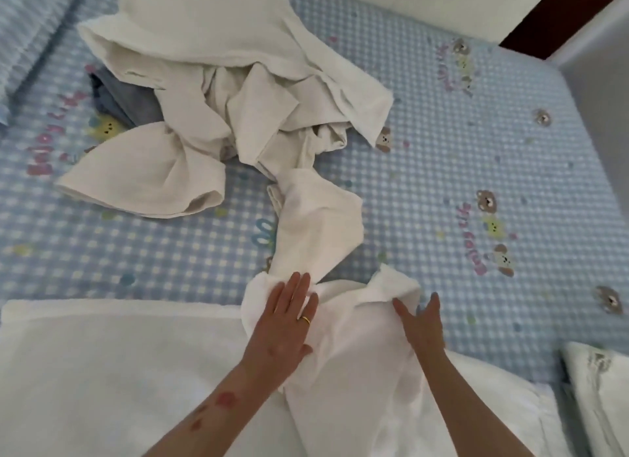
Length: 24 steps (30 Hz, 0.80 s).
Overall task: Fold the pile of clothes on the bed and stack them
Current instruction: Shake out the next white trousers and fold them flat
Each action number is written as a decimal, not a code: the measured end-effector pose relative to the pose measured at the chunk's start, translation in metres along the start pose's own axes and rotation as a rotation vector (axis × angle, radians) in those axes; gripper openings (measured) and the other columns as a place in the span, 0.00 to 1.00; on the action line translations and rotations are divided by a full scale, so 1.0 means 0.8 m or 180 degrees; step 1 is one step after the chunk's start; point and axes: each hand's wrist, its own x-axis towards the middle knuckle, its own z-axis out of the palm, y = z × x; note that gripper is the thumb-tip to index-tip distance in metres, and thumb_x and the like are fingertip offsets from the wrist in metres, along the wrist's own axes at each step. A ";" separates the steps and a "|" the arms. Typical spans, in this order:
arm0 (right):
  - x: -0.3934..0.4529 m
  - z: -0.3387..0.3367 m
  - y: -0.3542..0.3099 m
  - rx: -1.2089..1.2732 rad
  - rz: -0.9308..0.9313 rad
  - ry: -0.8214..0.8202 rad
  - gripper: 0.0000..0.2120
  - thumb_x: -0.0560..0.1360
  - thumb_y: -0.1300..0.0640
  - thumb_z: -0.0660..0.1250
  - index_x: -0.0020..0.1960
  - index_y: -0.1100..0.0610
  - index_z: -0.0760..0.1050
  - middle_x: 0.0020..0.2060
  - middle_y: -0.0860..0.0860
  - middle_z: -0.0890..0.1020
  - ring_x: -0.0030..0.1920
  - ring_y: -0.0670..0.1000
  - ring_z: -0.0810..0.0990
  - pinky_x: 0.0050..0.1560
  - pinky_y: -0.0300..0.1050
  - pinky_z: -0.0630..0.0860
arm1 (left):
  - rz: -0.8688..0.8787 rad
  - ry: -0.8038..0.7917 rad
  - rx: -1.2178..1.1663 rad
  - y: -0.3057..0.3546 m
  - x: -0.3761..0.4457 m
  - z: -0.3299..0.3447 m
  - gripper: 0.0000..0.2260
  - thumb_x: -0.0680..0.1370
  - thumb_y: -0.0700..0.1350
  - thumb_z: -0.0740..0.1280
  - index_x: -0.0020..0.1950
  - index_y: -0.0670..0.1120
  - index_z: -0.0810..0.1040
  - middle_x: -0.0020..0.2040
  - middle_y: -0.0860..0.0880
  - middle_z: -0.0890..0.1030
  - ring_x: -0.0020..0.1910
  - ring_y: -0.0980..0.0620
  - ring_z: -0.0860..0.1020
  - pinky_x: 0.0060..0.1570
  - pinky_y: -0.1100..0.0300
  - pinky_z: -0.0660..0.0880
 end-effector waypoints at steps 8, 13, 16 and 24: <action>-0.116 -0.020 -0.081 0.0916 -0.1013 0.0051 0.04 0.76 0.55 0.67 0.42 0.48 0.77 0.39 0.48 0.83 0.38 0.45 0.78 0.38 0.33 0.73 | -0.0929 0.1063 -0.2112 0.019 -0.059 -0.041 0.22 0.75 0.53 0.64 0.66 0.45 0.74 0.64 0.50 0.76 0.65 0.52 0.74 0.64 0.58 0.70; -0.316 0.010 -0.090 0.0664 -0.1828 -0.1096 0.15 0.71 0.55 0.72 0.51 0.37 0.78 0.46 0.39 0.83 0.49 0.39 0.80 0.48 0.32 0.73 | -0.2073 0.1367 -0.4282 0.006 -0.146 -0.106 0.22 0.65 0.58 0.66 0.59 0.59 0.73 0.55 0.55 0.82 0.54 0.62 0.79 0.53 0.70 0.74; -0.378 0.036 -0.082 0.0601 -0.2008 -0.1380 0.18 0.70 0.55 0.71 0.47 0.30 0.75 0.41 0.38 0.83 0.45 0.36 0.80 0.44 0.28 0.72 | -0.2346 0.1405 -0.4677 -0.004 -0.196 -0.123 0.22 0.68 0.51 0.74 0.60 0.56 0.73 0.53 0.54 0.84 0.51 0.59 0.81 0.44 0.72 0.76; -0.442 0.107 -0.048 -0.0546 -0.2788 -0.2875 0.16 0.72 0.43 0.67 0.58 0.36 0.70 0.55 0.27 0.75 0.57 0.35 0.74 0.53 0.27 0.69 | -0.4171 0.2354 -0.3685 -0.051 -0.285 -0.085 0.11 0.75 0.41 0.69 0.57 0.44 0.77 0.49 0.50 0.81 0.52 0.47 0.78 0.53 0.65 0.72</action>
